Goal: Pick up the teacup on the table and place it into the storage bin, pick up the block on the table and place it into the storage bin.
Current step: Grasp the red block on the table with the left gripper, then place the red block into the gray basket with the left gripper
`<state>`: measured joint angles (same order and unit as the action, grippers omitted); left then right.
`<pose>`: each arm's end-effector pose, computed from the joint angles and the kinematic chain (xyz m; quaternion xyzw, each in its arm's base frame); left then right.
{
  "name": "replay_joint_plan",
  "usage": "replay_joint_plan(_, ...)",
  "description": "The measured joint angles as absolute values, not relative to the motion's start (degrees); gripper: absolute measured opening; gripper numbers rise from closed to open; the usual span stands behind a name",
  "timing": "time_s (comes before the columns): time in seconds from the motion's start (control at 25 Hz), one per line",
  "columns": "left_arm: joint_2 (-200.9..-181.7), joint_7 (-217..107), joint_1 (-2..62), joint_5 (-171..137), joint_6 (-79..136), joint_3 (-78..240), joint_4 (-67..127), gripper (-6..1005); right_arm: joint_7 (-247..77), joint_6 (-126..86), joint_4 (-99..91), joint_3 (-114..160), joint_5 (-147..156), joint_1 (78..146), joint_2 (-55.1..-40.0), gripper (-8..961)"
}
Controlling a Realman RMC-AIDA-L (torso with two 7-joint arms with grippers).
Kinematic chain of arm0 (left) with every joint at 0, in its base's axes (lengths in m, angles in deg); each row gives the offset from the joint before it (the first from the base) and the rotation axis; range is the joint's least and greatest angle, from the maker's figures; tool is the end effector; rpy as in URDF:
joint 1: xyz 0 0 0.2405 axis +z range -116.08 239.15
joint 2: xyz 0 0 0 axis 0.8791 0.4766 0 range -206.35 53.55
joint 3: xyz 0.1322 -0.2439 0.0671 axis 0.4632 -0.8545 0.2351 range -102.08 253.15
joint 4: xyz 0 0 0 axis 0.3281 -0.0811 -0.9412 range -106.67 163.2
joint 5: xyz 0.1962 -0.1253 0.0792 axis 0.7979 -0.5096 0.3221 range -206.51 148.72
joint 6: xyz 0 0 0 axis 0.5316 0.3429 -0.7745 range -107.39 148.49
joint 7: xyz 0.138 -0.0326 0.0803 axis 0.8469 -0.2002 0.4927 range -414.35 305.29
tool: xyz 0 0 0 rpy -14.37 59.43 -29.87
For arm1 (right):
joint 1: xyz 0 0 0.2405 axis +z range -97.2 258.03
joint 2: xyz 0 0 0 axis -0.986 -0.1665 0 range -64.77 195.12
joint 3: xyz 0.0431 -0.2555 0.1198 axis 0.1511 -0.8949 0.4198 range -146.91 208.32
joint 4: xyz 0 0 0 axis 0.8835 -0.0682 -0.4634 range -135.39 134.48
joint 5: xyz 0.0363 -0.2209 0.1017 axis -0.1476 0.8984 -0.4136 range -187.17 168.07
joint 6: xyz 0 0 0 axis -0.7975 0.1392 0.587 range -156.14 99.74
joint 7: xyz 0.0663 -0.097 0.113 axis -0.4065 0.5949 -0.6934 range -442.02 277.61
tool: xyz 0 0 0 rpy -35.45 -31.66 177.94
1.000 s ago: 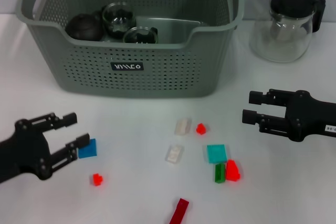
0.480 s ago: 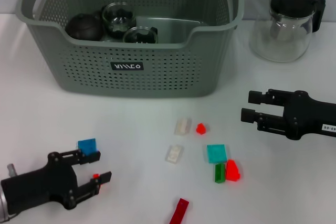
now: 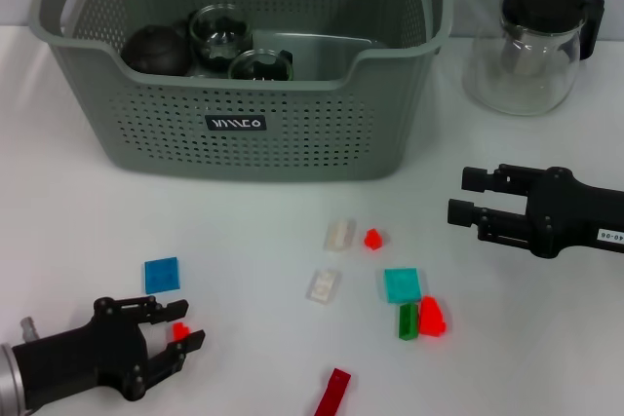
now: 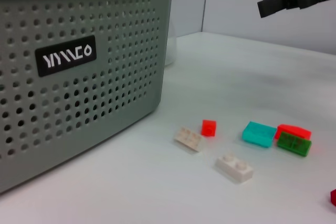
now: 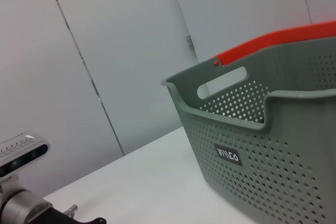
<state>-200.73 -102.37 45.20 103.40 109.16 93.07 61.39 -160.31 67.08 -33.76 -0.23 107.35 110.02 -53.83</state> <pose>-0.4069 0.2530 -0.0670 -0.9386 -0.1923 -0.1784 0.2240 0.3088 0.3569 -0.0271 -0.9164 0.2476 0.2945 0.1102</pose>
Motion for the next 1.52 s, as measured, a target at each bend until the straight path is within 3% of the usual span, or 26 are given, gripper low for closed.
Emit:
replay_joint_plan(0.2,-200.76,-102.1,45.6,103.5,108.9,92.8,61.4,392,-160.3,67.1,-33.8,-0.2,107.3,110.0,-53.82,639)
replay_joint_plan(0.6,-200.77,-102.1,45.8,104.1,107.8,92.7,61.3,390,-160.3,67.2,-33.7,-0.2,107.3,110.0,-53.83,639)
replay_joint_plan(1.04,-200.77,-102.6,45.7,104.0,107.8,92.4,61.6,323,-160.3,67.2,-33.7,-0.2,107.3,110.0,-53.83,638)
replay_joint_plan(1.28,-200.69,-105.6,45.5,103.9,108.0,92.4,62.6,195,-160.3,67.4,-33.7,-0.2,107.3,110.0,-53.83,637)
replay_joint_plan(1.52,-200.21,-108.3,45.6,103.1,116.4,88.1,65.8,195,-160.3,67.5,-33.7,-0.2,107.3,110.0,-53.83,637)
